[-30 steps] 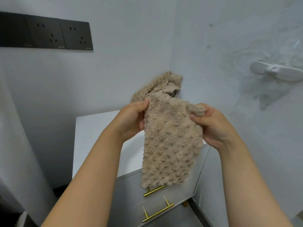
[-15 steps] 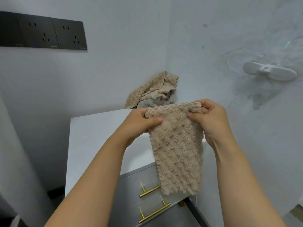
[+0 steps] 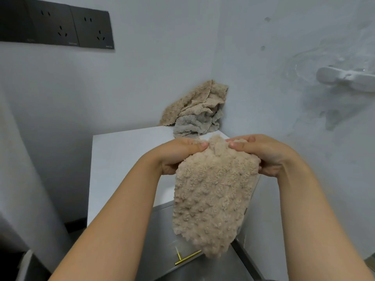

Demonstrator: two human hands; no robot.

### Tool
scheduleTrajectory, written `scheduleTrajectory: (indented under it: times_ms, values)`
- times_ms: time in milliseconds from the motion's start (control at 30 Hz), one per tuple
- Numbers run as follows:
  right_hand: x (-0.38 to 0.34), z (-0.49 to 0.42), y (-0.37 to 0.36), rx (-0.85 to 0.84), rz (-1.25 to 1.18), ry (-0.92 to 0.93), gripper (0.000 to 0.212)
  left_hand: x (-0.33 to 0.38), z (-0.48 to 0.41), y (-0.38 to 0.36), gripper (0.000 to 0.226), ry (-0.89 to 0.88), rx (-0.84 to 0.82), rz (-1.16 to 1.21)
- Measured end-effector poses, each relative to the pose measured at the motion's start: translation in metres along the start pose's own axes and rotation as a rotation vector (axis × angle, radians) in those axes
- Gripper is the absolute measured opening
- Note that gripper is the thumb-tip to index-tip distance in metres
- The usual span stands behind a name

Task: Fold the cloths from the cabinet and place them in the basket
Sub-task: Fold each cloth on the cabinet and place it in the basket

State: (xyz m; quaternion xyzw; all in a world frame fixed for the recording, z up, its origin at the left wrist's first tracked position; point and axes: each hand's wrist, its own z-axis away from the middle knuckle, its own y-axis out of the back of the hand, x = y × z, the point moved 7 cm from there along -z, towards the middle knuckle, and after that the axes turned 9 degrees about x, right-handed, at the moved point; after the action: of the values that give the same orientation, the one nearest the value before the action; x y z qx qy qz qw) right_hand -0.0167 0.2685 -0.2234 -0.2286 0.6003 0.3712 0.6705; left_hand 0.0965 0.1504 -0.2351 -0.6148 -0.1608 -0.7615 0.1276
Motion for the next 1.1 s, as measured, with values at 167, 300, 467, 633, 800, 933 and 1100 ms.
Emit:
scheduleTrajectory:
  times_ms: [167, 300, 467, 633, 800, 933, 1100]
  values:
    - [-0.011, -0.013, 0.005, 0.203, 0.383, -0.046, 0.023, 0.001, -0.014, 0.027, 0.040, 0.042, 0.139, -0.180]
    - [-0.049, -0.038, -0.003, 0.429, 0.602, 0.019, 0.036, 0.039, -0.031, 0.047, 0.022, 0.041, 0.347, -0.132]
    - [-0.136, -0.033, -0.005, 0.838, 0.352, 0.505, 0.013, 0.146, -0.022, 0.064, 0.028, -0.403, 0.756, -0.150]
    - [-0.198, 0.001, 0.003, 0.878, 0.116, 0.893, 0.015, 0.213, 0.011, 0.075, 0.034, -0.801, 0.800, -0.166]
    - [-0.223, 0.014, 0.016, 0.883, 0.073, 0.937, 0.009, 0.231, 0.023, 0.075, 0.036, -0.826, 0.715, -0.140]
    - [-0.231, 0.015, 0.021, 0.782, -0.028, 0.842, 0.020, 0.232, 0.022, 0.076, 0.030, -0.673, 0.661, -0.071]
    - [-0.186, -0.017, 0.006, 0.301, -0.199, 0.165, 0.008, 0.190, -0.003, 0.080, 0.027, -0.276, 0.374, 0.063]
